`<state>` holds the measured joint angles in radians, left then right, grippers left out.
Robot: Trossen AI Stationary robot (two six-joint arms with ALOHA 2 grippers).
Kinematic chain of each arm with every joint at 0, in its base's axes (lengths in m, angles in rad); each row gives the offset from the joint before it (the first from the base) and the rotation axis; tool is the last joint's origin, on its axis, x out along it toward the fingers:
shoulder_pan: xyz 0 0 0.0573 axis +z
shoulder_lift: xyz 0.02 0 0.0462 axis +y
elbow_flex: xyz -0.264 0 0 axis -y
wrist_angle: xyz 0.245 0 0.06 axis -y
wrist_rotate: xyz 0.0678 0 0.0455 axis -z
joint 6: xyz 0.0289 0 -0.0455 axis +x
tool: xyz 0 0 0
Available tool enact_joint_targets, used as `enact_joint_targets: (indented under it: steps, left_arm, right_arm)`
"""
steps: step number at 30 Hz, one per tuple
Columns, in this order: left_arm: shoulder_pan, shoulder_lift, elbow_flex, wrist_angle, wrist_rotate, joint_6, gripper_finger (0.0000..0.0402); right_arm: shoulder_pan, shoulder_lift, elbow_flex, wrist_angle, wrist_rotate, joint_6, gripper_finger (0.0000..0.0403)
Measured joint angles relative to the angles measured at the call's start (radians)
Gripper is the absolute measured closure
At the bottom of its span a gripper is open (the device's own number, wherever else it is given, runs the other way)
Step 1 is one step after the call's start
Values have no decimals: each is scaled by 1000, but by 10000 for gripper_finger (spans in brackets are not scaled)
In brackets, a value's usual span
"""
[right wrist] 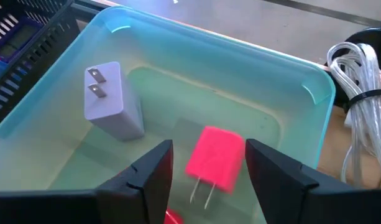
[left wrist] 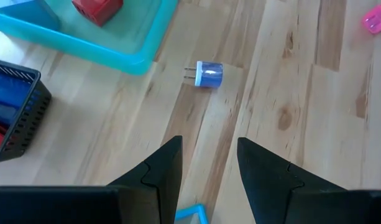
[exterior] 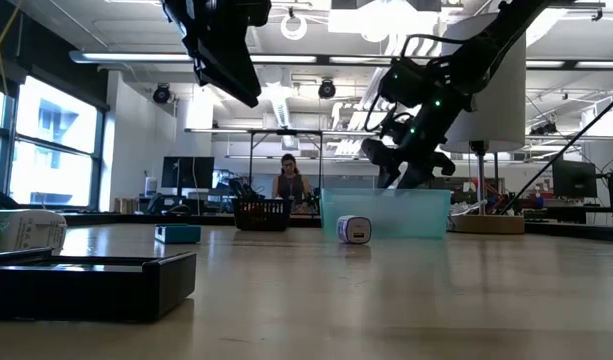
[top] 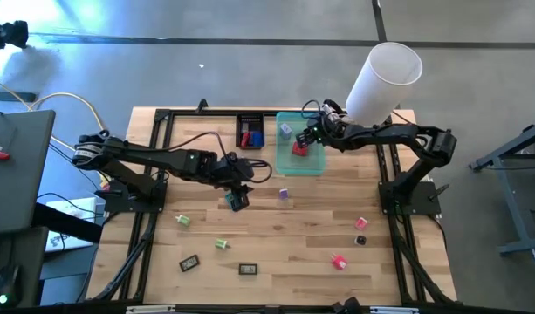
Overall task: Pick & Place Office items
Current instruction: Put the top pink charger adapter into the blue bin, then put the blue digital timer into the black bin
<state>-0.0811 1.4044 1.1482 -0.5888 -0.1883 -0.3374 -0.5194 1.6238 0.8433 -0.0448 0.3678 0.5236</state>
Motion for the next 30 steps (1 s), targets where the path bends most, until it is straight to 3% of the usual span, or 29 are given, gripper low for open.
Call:
enact_joint_targets:
  steps: [8, 16, 22, 30]
  left_arm:
    - [0, 0, -17, 1, 0, 0, 254]
    - [0, 0, -17, 2, 0, -11, 254]
    - [0, 0, -17, 27, 10, -29, 254]
    - [0, 0, -17, 116, 144, -4, 254]
  right_arm:
    - [17, -30, 0, 53, -10, -15, 217]
    - [135, -222, 5, 46, -11, -148, 216]
    - [298, -406, 5, -52, -9, -206, 216]
    - [642, -563, 6, -298, 16, -177, 215]
